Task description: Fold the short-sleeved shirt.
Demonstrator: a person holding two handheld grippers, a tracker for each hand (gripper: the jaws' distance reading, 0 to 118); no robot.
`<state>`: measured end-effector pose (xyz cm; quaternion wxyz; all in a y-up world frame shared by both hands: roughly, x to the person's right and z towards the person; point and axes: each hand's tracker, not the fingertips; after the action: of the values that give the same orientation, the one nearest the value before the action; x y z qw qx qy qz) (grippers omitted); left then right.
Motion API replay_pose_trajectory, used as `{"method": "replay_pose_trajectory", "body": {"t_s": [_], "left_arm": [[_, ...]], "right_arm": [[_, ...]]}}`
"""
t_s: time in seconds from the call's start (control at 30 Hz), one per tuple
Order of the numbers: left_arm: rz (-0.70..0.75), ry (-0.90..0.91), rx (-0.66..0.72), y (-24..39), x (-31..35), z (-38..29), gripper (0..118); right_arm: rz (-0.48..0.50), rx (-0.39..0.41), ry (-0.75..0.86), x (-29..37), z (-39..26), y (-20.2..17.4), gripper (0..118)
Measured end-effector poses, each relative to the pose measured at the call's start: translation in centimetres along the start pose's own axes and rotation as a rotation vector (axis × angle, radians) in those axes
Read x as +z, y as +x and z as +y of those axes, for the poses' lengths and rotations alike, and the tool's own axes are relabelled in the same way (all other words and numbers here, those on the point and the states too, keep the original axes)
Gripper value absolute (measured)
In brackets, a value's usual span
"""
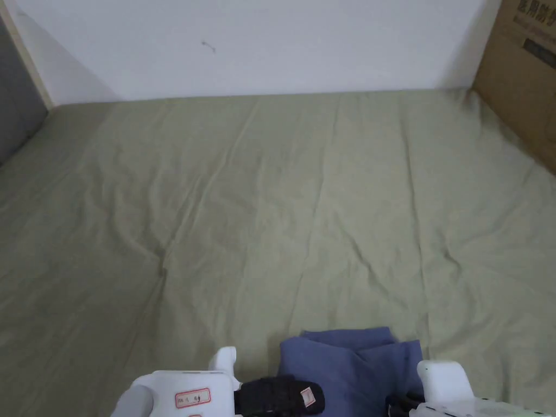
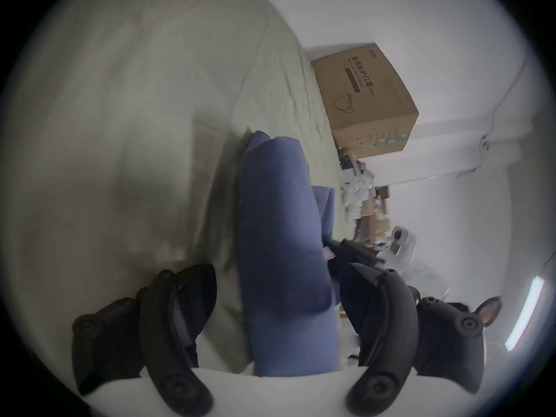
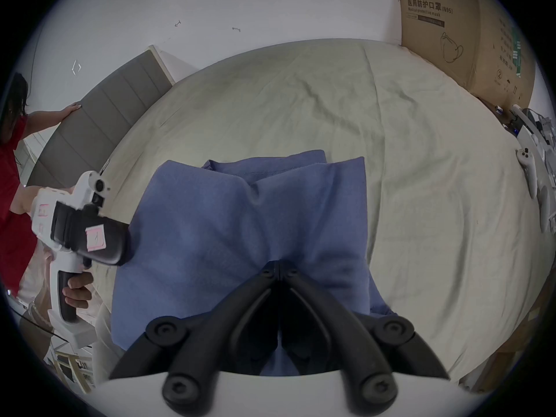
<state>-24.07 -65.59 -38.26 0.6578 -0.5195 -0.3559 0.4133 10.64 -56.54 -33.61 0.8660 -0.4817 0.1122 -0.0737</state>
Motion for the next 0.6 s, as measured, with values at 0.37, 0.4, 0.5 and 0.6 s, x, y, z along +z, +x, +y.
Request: {"method": "replay_pose_trajectory", "body": {"t_s": [0.37, 0.4, 0.5, 0.6], "left_arm": [[0.005, -0.05, 0.046, 0.1, -2.8, -0.2, 23], [0.012, -0.051, 0.042, 0.0, -2.2, -0.4, 22], [0.058, -0.041, 0.012, 0.1, 1.0, 0.6, 22], [0.153, -0.018, -0.05, 0.0, 6.7, 2.4, 22]], "right_arm": [[0.011, -0.033, 0.02, 1.4, 0.6, -0.5, 0], [0.01, -0.037, 0.032, 1.9, 0.8, -0.8, 0], [0.002, -0.027, 0.102, 3.8, 1.5, -2.3, 0], [0.012, -0.018, 0.134, 4.8, 2.2, -1.8, 0]]}}
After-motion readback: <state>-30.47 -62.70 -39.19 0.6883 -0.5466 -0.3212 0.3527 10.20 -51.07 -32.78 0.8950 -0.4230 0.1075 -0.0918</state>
